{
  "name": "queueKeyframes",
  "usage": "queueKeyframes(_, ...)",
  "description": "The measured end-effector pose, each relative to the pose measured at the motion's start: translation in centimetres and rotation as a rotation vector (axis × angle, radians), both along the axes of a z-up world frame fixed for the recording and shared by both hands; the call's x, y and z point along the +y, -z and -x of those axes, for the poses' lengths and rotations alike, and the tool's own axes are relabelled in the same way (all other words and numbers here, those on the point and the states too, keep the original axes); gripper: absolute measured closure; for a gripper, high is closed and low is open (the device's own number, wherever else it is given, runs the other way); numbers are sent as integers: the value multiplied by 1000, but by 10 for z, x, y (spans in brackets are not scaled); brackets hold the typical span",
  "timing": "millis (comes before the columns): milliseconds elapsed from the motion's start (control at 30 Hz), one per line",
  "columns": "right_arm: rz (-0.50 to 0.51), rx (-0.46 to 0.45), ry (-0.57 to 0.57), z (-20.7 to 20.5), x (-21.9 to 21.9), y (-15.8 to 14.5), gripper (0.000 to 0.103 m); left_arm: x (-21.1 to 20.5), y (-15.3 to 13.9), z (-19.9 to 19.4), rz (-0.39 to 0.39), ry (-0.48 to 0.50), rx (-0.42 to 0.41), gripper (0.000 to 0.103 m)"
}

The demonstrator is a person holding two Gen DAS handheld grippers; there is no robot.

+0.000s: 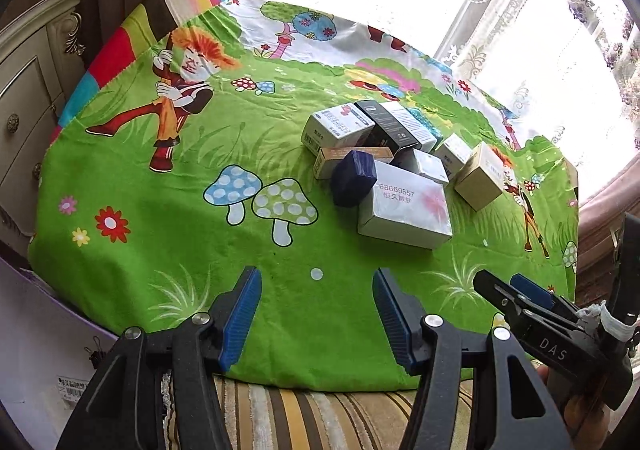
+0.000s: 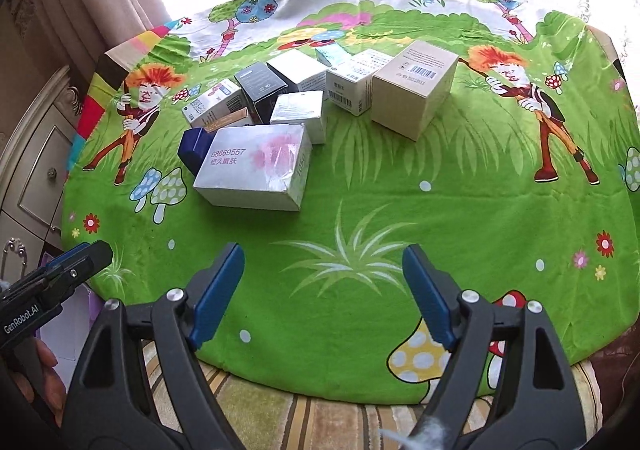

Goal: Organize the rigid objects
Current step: 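Grasp the small navy blue box with the left gripper while the right approaches the pink-printed white box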

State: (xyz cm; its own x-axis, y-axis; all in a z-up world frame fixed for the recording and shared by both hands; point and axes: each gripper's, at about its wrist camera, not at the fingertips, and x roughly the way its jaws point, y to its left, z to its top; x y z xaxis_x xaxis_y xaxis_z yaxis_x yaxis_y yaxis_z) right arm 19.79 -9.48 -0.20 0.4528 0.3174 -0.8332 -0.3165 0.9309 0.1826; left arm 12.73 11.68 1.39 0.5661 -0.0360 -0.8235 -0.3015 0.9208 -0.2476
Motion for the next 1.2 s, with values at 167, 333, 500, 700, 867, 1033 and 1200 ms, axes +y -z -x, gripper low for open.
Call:
queueKeyframes(167,-18,14,16,-3,-5,5,19,-13,-6,-42,-19,43,-21,44)
queueKeyframes(333,-25,18,15,-3,-7,9,18,-17,0,-79,-21,52,-17,44)
queueKeyframes(500,-30,33,13,-6,-9,15,18,-10,17,-102,3,17,16,44)
queueKeyframes(700,-43,61,22,-11,-11,22,17,5,37,-110,50,-25,46,61)
queueKeyframes(867,-36,72,16,-14,-7,26,17,6,38,-112,57,5,20,67)
queueKeyframes(1033,-25,71,15,-13,-6,26,17,14,39,-99,68,-21,7,75)
queueKeyframes(1200,0,63,8,-12,-1,27,17,21,42,-81,106,-39,-6,76)
